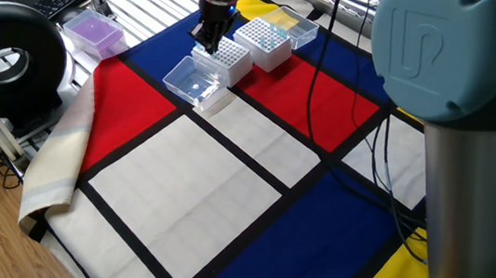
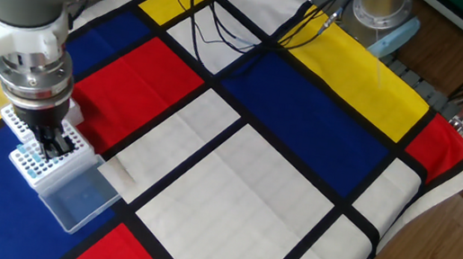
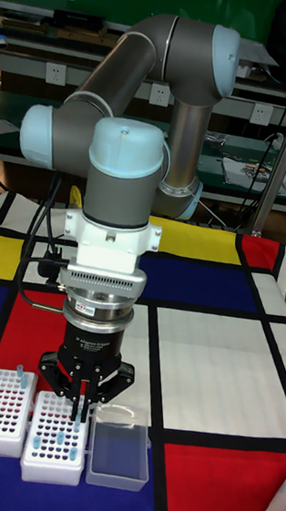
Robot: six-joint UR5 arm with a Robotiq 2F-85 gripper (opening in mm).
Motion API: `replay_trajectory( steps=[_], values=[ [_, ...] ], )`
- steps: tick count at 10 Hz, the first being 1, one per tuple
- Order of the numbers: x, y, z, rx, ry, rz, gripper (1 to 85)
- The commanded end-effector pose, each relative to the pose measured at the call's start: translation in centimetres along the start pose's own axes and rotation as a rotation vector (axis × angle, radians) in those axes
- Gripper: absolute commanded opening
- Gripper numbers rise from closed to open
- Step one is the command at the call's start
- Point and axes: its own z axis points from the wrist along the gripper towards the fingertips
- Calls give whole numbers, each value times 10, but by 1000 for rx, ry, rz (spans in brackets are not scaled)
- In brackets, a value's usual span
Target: Transfer all medium pipette tips from one holder to another
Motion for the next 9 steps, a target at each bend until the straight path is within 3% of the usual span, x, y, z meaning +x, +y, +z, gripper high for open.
replay_trajectory(
  steps=[1, 4, 7, 9],
  values=[
    [-10, -4, -17, 1, -4, 2, 17],
    [-12, -10, -37, 1, 7, -4, 17],
    [-13, -9, -45, 1, 5, -2, 17],
    [-12, -19, -54, 18, 13, -22, 17]
  ],
)
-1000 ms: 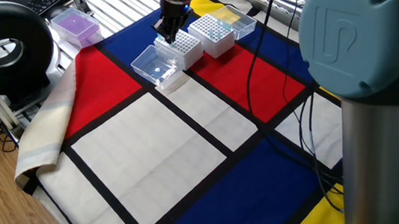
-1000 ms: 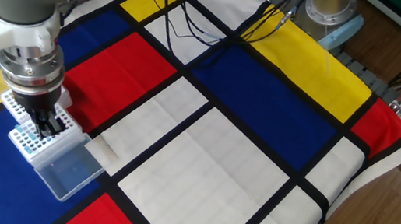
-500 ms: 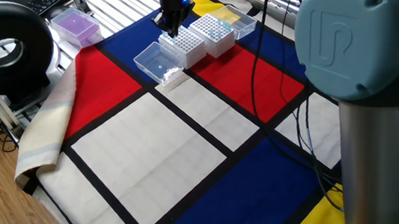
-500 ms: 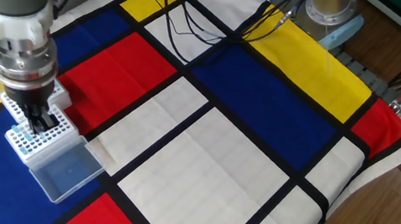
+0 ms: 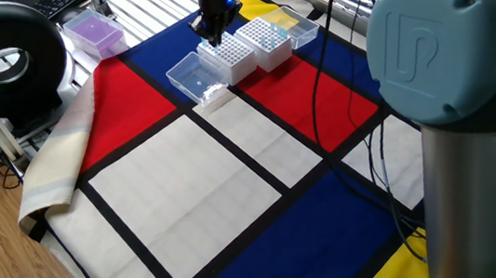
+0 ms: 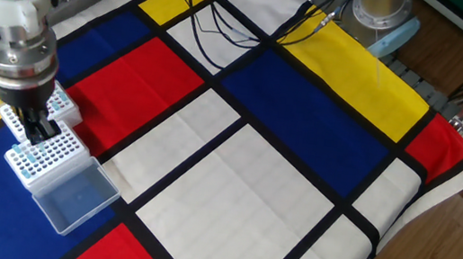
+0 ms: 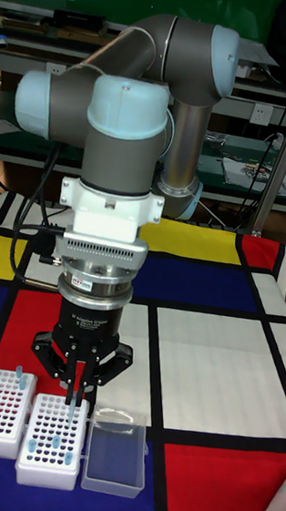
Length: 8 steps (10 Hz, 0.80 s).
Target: Transfer all medium pipette tips from one holder to another
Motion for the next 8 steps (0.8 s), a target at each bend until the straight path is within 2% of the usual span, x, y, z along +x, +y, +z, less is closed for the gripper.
replay_trajectory(
  steps=[1, 4, 8],
  values=[
    [0, -17, -16, 8, 6, -29, 17],
    [8, -58, -20, 17, 16, -109, 17],
    [26, -97, -6, -24, -5, -165, 17]
  ],
)
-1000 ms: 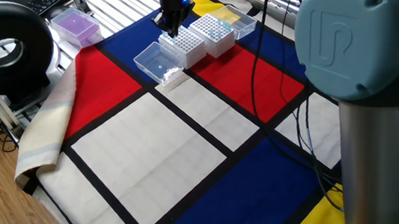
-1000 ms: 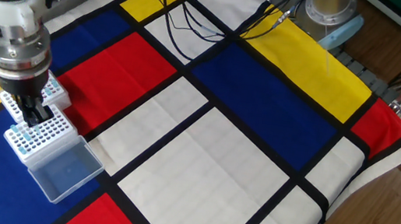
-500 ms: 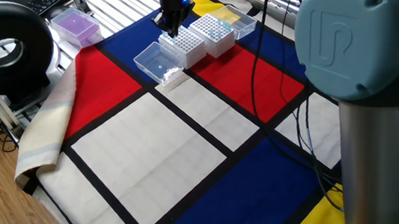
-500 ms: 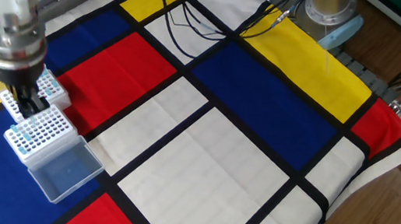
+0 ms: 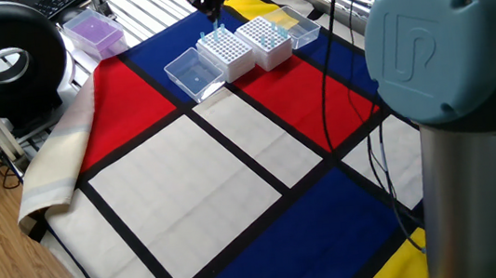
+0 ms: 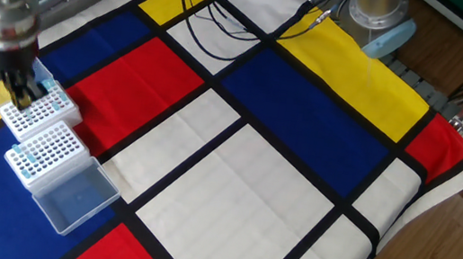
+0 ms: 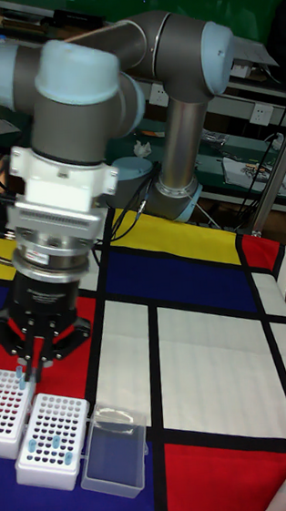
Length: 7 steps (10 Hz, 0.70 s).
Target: Transfer all medium pipette tips from one holder to another
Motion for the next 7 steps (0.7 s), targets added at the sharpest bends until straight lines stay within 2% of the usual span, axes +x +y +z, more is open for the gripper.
replay_trajectory(
  steps=[1, 4, 7],
  values=[
    [17, -29, 9, -25, -21, -53, 17],
    [25, -49, 10, -33, -22, -96, 17],
    [30, -60, 22, -43, -39, -122, 17]
  ],
)
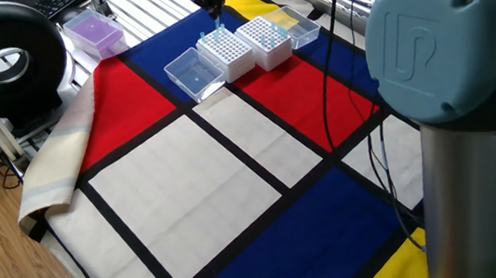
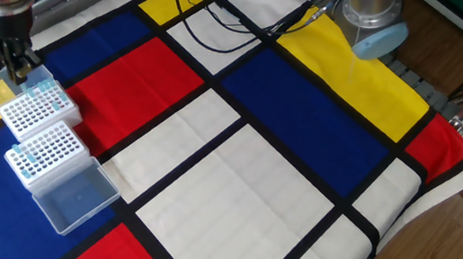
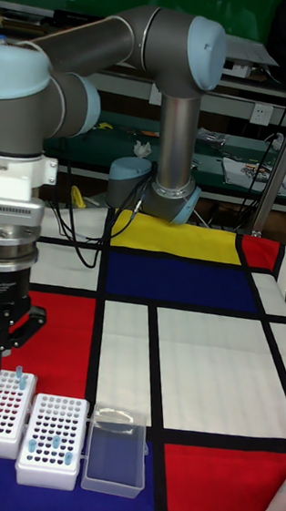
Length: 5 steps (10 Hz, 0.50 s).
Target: Transfer all medium pipette tips from one holder to another
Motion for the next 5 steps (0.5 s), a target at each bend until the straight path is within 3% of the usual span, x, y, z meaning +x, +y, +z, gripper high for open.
replay_trajectory(
  steps=[1, 5],
  values=[
    [7, -16, 7, -11, -16, -31, 17],
    [1, -15, 13, -17, -29, -36, 17]
  ],
)
